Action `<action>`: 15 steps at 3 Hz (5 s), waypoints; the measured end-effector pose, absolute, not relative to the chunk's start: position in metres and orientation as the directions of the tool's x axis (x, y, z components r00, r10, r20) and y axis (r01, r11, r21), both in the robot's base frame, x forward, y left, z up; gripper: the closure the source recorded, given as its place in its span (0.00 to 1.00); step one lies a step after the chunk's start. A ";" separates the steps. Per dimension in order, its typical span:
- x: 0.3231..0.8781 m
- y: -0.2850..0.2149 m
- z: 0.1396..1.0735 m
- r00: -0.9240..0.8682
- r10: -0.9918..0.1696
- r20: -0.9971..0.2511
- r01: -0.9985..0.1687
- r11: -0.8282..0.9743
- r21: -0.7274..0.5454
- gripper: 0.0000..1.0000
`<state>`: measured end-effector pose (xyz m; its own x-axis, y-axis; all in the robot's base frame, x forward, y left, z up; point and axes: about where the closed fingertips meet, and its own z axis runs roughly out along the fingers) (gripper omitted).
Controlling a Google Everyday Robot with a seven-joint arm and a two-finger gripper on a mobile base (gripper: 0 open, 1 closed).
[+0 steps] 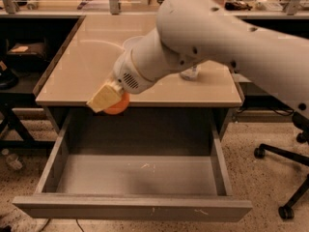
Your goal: Place orange into top drawer
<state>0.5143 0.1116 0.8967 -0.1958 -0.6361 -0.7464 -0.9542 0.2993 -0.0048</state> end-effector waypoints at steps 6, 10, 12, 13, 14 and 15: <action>0.487 0.082 0.722 -0.307 -0.574 -0.759 -0.875 0.484 -0.012 1.00; 0.522 0.058 0.642 -0.329 -0.585 -0.741 -0.844 0.534 -0.048 1.00; 0.523 0.058 0.618 -0.377 -0.577 -0.724 -0.834 0.552 -0.005 1.00; 0.523 0.061 0.614 -0.402 -0.581 -0.707 -0.831 0.556 0.015 1.00; 0.523 0.061 0.614 -0.404 -0.582 -0.706 -0.831 0.556 0.017 0.85; 0.523 0.061 0.614 -0.404 -0.582 -0.706 -0.831 0.556 0.017 0.62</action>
Offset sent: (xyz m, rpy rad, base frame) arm -0.0551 -0.0188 -0.1441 -0.0124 0.1618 -0.1552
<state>0.5228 0.0612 0.6136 -0.4043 -0.5820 -0.7056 -0.8310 0.5561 0.0175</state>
